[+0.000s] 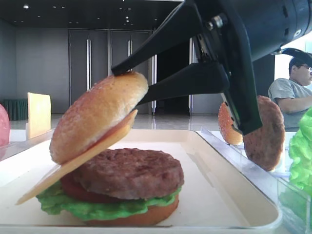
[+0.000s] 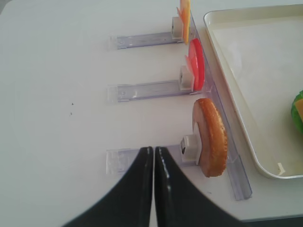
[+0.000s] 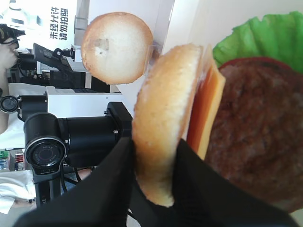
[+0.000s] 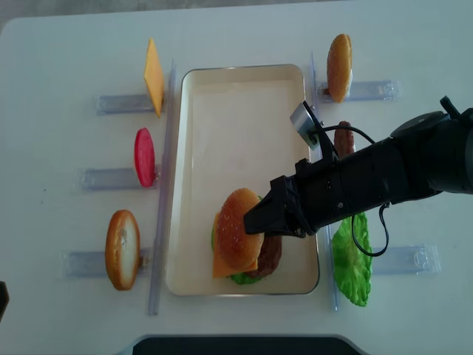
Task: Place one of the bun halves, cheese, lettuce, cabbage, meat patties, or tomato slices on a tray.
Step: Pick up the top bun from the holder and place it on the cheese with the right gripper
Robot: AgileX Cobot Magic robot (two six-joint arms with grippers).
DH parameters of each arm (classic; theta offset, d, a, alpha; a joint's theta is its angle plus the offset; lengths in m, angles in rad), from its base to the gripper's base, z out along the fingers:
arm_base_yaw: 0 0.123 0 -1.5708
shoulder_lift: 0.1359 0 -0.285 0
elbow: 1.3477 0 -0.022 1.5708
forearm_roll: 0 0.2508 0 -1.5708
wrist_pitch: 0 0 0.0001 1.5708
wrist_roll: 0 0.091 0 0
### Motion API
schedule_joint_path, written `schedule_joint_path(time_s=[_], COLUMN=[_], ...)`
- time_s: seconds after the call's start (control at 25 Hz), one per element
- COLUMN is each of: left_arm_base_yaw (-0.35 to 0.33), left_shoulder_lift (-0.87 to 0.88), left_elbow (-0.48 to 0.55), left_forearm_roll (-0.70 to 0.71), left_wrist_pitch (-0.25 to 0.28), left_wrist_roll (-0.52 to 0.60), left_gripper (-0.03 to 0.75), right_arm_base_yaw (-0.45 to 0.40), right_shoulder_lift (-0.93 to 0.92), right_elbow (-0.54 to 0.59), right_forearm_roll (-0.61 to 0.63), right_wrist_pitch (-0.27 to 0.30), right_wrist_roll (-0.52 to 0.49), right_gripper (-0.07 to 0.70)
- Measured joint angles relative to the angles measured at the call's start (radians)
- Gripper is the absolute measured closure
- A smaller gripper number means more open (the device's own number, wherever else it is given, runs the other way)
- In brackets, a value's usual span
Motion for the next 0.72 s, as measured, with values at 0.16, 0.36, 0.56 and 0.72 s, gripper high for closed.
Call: schedule_joint_path(time_s=[0.16, 0.36, 0.56, 0.72], left_arm_base_yaw=[0.000, 0.000, 0.000, 0.000], left_shoulder_lift=[0.000, 0.000, 0.000, 0.000], left_elbow=[0.000, 0.000, 0.000, 0.000], left_forearm_roll=[0.000, 0.000, 0.000, 0.000], left_wrist_pitch=[0.000, 0.000, 0.000, 0.000], left_wrist_roll=[0.000, 0.000, 0.000, 0.000], left_gripper=[0.715, 0.715, 0.715, 0.715], right_arm_base_yaw=[0.000, 0.000, 0.000, 0.000], right_shoulder_lift=[0.000, 0.000, 0.000, 0.000], right_elbow=[0.000, 0.000, 0.000, 0.000], right_forearm_roll=[0.000, -0.001, -0.014, -0.024], right_wrist_pitch=[0.000, -0.001, -0.001, -0.001], right_wrist_roll=[0.008, 0.028, 0.054, 0.060], right_gripper=[0.447, 0.447, 0.447, 0.447])
